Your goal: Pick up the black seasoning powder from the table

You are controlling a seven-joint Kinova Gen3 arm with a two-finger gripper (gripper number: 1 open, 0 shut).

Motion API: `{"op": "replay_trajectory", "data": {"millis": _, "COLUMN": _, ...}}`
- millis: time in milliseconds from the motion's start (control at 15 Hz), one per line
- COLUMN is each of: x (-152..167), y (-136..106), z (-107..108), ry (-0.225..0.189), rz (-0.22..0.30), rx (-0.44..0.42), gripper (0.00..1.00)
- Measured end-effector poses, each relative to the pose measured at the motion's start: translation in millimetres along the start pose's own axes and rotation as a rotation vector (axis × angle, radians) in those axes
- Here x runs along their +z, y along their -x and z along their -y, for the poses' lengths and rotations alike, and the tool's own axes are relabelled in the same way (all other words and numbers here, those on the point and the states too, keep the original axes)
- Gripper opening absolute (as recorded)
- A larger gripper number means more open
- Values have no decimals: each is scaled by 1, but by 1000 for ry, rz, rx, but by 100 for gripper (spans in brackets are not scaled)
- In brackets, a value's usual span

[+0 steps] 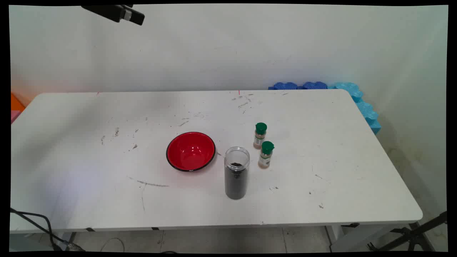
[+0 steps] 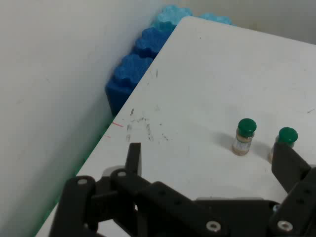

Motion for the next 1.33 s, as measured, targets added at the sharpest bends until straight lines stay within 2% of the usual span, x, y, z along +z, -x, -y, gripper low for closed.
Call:
{"op": "replay_trajectory", "data": {"millis": 200, "x": 2, "y": 0, "z": 3, "ry": 20, "rz": -4, "rx": 16, "gripper": 100}}
{"op": "replay_trajectory", "data": {"millis": 400, "x": 5, "y": 3, "z": 3, "ry": 64, "rz": -12, "rx": 33, "gripper": 100}}
{"op": "replay_trajectory", "data": {"millis": 533, "x": 6, "y": 9, "z": 1, "ry": 112, "rz": -12, "rx": 48, "gripper": 100}}
{"op": "replay_trajectory", "data": {"millis": 800, "x": 12, "y": 35, "z": -8, "ry": 192, "rz": 8, "rx": 57, "gripper": 100}}
{"op": "replay_trajectory", "data": {"millis": 1067, "x": 19, "y": 63, "z": -20, "ry": 238, "rz": 27, "rx": 44, "gripper": 100}}
{"op": "replay_trajectory", "data": {"millis": 1333, "x": 31, "y": 99, "z": -42, "ry": 290, "rz": 38, "rx": 46, "gripper": 100}}
